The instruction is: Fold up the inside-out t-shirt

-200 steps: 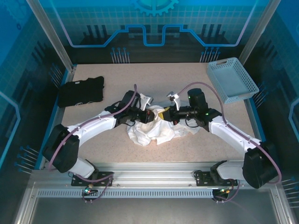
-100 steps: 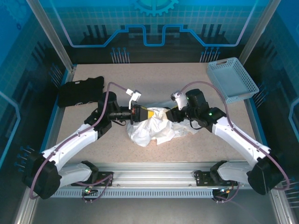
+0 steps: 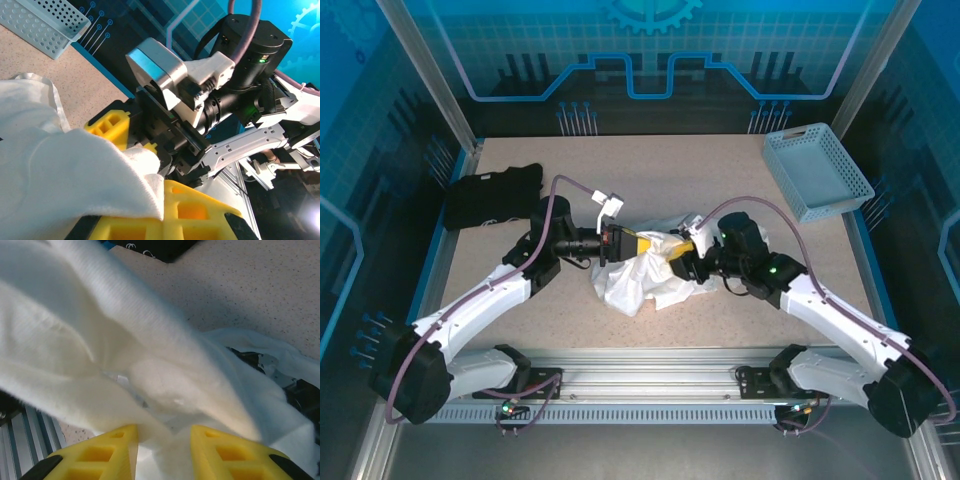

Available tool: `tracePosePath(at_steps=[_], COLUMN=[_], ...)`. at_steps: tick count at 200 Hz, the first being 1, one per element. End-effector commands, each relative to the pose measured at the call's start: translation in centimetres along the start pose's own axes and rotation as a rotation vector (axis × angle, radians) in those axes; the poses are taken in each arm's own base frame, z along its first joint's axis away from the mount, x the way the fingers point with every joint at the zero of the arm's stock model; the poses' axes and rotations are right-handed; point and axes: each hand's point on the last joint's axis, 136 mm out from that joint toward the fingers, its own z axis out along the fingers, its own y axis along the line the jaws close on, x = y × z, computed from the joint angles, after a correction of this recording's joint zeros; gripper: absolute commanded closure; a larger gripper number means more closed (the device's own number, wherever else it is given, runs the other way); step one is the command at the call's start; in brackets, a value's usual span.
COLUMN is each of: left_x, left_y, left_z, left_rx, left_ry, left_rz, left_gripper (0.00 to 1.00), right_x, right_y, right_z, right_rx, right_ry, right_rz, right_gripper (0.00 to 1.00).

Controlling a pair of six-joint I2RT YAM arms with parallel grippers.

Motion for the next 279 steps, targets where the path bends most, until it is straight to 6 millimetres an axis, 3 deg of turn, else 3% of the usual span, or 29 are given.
tracePosePath(at_steps=[1, 70, 122, 173, 200, 212, 220, 227, 241, 264, 279], left_x=[0.7, 1.1, 1.0, 1.0, 1.0, 1.0, 1.0, 1.0, 0.9, 0.2, -0.5], left_y=[0.0, 0.3, 0.5, 0.4, 0.4, 0.4, 0.5, 0.7, 1.2, 3.0, 4.6], left_z=[-0.1, -0.1, 0.0, 0.0, 0.0, 0.0, 0.0, 0.0, -0.3, -1.7, -2.8], left_rx=[0.021, 0.015, 0.008, 0.015, 0.015, 0.014, 0.008, -0.002, -0.034, -0.138, -0.209], left_ry=[0.017, 0.03, 0.032, 0.036, 0.036, 0.035, 0.032, 0.029, 0.013, -0.057, -0.112], left_rz=[0.008, 0.012, 0.014, 0.014, 0.015, 0.019, 0.018, 0.017, 0.013, -0.012, -0.047], left_gripper=[1.0, 1.0, 1.0, 1.0, 1.0, 1.0, 1.0, 1.0, 1.0, 1.0, 1.0], right_x=[-2.1, -1.1, -1.7, -1.7, -2.7, -3.6, -4.4, -5.1, -6.0, -5.5, -4.3], right_y=[0.5, -2.8, -1.2, -2.3, -2.9, -2.4, -2.1, -2.0, -1.9, -0.5, 0.2], right_z=[0.4, 1.8, 0.8, 2.8, 5.0, 6.1, 6.3, 5.9, 3.8, -0.3, -1.8], right_rx=[-0.025, 0.082, -0.101, -0.058, -0.04, -0.061, -0.076, -0.081, -0.081, -0.192, -0.263], right_ry=[-0.085, -0.034, -0.1, -0.093, -0.098, -0.107, -0.122, -0.143, -0.188, -0.206, -0.19], right_rz=[0.007, 0.104, 0.148, 0.233, 0.278, 0.27, 0.261, 0.249, 0.202, 0.153, 0.17], right_gripper=[0.66, 0.64, 0.62, 0.59, 0.57, 0.62, 0.74, 0.87, 1.0, 1.0, 1.0])
